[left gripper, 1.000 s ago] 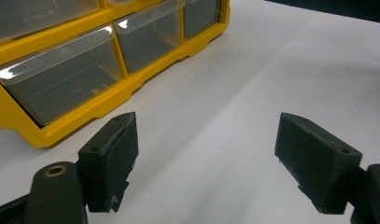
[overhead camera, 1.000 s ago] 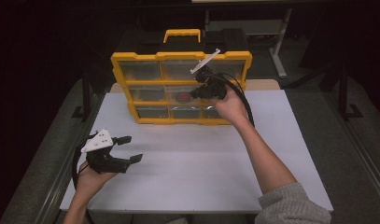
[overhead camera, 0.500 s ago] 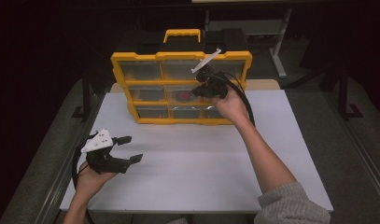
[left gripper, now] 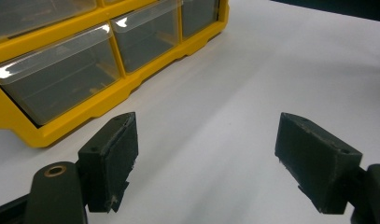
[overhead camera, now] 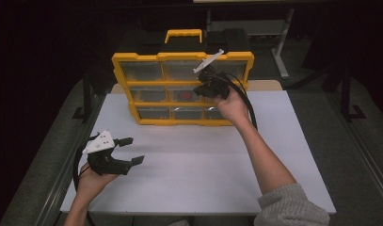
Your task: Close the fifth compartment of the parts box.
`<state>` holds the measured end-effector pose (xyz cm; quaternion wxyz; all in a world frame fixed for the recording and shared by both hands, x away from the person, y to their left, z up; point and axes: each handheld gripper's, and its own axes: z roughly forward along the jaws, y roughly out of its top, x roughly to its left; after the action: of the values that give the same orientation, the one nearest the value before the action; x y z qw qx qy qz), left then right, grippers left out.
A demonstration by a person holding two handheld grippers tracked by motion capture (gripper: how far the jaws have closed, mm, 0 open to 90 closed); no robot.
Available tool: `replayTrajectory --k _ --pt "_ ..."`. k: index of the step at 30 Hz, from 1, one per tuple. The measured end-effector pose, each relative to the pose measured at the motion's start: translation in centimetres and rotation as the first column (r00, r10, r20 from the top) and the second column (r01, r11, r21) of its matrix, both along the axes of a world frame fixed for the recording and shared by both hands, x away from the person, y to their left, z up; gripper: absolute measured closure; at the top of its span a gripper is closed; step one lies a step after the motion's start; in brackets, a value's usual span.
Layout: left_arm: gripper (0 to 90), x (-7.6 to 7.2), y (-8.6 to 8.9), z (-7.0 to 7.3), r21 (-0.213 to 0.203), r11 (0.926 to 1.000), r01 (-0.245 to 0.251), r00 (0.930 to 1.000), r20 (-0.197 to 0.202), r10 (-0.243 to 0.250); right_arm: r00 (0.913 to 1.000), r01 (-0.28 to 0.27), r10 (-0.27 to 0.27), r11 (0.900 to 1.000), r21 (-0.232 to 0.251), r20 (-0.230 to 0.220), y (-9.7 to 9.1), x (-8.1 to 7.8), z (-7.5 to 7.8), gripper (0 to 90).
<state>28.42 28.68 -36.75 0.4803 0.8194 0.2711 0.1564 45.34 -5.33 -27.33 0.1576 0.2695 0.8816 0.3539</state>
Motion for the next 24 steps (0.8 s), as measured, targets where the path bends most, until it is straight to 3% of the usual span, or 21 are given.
replayTrajectory --k 3,6,10,12,19,24 --pt "21.1 0.0 0.0 -0.1 -0.001 1.0 0.001 1.0 -0.004 -0.001 0.9998 -0.013 0.013 0.9999 -0.005 0.016 -0.3 0.0 -0.1 86.3" --pt "20.8 0.0 -0.1 -0.1 -0.001 1.0 0.001 1.0 -0.003 -0.001 0.9996 -0.011 0.013 0.999 0.042 -0.025 -0.5 -0.3 -0.2 82.0" --pt "20.8 0.1 -0.2 -0.2 0.001 1.0 0.002 1.0 -0.001 -0.002 0.9989 -0.032 0.034 0.9972 0.068 -0.033 -1.1 -0.5 -0.7 76.0" --pt "20.8 0.1 -0.2 -0.2 0.003 1.0 0.002 1.0 -0.004 -0.002 0.9985 -0.035 0.039 0.9956 0.087 -0.039 -1.5 -0.6 -0.9 67.5" --pt "20.8 0.2 -0.2 -0.3 0.003 1.0 -0.003 0.9999 -0.014 0.003 0.9955 -0.044 0.055 0.9895 0.138 -0.077 -2.4 -1.0 -1.6 55.4" --pt "20.7 0.2 -0.2 -0.3 0.006 1.0 -0.005 0.9999 -0.014 0.005 0.9936 -0.066 0.081 0.9827 0.173 -0.079 -2.9 -1.6 -2.2 49.0"
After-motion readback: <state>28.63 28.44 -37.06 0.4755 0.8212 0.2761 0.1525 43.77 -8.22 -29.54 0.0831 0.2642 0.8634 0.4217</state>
